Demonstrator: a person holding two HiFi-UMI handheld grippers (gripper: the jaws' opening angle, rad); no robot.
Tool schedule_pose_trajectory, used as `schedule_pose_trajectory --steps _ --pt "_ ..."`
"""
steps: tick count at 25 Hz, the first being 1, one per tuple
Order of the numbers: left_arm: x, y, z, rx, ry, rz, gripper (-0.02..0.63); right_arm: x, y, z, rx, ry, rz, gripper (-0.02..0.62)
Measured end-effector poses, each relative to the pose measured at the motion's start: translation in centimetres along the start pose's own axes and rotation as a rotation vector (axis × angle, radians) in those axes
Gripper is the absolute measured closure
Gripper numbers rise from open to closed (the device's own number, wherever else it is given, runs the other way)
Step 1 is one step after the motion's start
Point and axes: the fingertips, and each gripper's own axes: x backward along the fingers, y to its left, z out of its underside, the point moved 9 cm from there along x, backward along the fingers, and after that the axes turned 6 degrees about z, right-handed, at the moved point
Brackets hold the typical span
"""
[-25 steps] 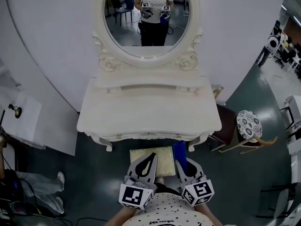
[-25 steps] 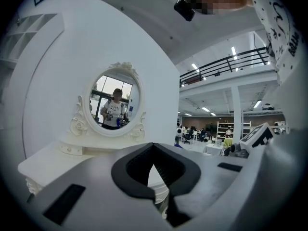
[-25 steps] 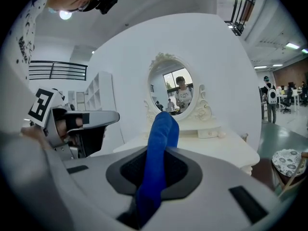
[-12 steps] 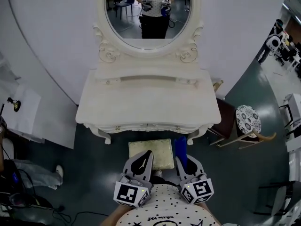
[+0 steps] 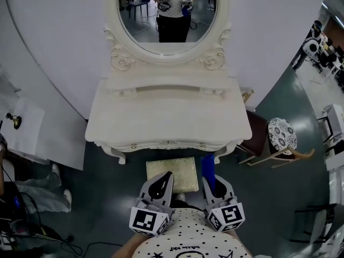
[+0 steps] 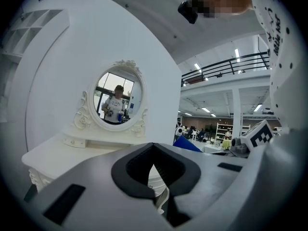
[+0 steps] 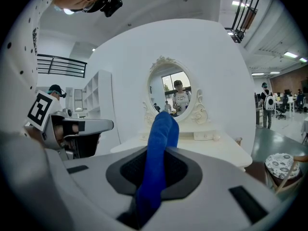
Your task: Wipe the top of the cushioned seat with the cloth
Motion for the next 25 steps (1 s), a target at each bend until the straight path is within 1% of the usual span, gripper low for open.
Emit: schedule_pose_trajectory --steps 4,10,25 --pt "-0.15 0.41 -0.33 -0.001 -0.010 -0.008 0.609 -0.29 0.11 -0.45 0.022 -0.010 0.001 0.532" --pt "-0.07 0.52 -0.64 -0.009 -0.022 -0.007 0.609 -0.35 0.24 -0.69 0.020 -0.018 0.004 0.532" --pt "-0.26 -0.14 -0.01 -0.005 -0.012 -0.017 0.609 -0.22 -0.38 0.15 0.011 0.005 -0.013 0.532"
